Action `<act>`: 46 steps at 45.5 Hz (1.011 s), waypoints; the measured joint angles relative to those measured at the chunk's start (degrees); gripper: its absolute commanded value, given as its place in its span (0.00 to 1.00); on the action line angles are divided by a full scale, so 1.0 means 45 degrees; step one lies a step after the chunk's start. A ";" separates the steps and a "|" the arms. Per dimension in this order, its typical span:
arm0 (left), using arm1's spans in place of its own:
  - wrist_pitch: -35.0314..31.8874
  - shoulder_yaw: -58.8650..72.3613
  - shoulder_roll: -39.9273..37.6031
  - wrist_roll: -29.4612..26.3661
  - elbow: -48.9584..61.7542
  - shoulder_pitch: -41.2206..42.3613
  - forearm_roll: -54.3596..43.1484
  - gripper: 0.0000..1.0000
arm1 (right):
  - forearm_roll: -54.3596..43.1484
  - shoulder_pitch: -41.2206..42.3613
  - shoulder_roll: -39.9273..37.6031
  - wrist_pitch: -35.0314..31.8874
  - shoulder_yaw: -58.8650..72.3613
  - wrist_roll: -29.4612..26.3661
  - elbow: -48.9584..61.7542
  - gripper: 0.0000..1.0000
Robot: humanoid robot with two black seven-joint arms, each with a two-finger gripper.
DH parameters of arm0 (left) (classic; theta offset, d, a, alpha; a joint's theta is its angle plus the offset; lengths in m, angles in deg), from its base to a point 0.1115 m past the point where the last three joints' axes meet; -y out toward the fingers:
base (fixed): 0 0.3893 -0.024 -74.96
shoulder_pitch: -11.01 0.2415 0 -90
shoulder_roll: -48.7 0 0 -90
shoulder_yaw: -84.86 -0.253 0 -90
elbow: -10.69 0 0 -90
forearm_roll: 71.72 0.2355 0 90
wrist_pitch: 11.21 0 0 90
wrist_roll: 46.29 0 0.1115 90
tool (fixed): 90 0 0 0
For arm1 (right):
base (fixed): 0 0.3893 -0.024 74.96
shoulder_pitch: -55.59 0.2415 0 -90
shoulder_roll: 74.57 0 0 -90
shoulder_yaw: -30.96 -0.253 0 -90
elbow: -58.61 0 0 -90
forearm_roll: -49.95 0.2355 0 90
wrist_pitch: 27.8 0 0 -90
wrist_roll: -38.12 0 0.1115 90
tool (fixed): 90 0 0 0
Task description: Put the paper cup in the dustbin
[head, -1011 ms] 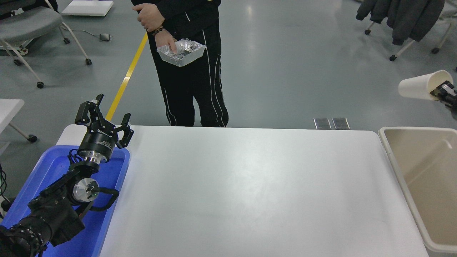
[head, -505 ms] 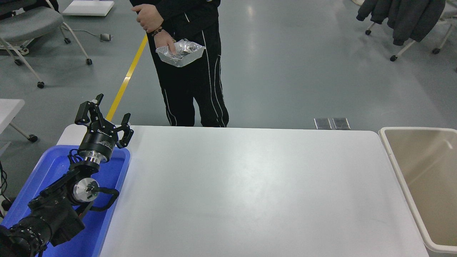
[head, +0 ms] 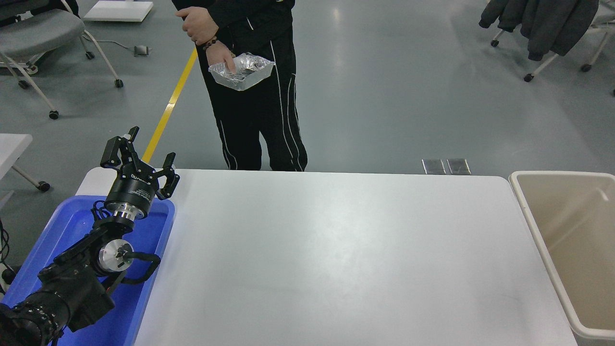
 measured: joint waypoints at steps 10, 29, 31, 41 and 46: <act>0.0000 0.0000 0.0000 0.0000 0.0000 0.0000 0.0002 1.00 | 0.0224 -0.0347 0.0473 0.0042 -0.0160 -0.0019 -0.0013 0.00; 0.0000 0.0000 0.0000 0.0000 0.0000 0.0000 0.0001 1.00 | 0.0333 -0.0469 0.0662 0.1238 -0.0129 0.0012 -0.0029 0.91; 0.0000 -0.0001 0.0000 0.0000 0.0000 0.0000 0.0001 1.00 | 0.0334 -0.0452 0.0662 0.1386 -0.0117 0.0022 -0.0035 0.98; 0.0000 -0.0001 0.0000 0.0000 -0.0005 0.0000 0.0000 1.00 | 0.0352 -0.0037 0.0624 0.1789 -0.0229 0.0045 -0.0143 0.99; 0.0000 -0.0001 0.0000 0.0000 -0.0006 0.0000 0.0001 1.00 | 0.0360 0.0428 0.0493 0.1852 -0.0437 0.0045 -0.0573 0.99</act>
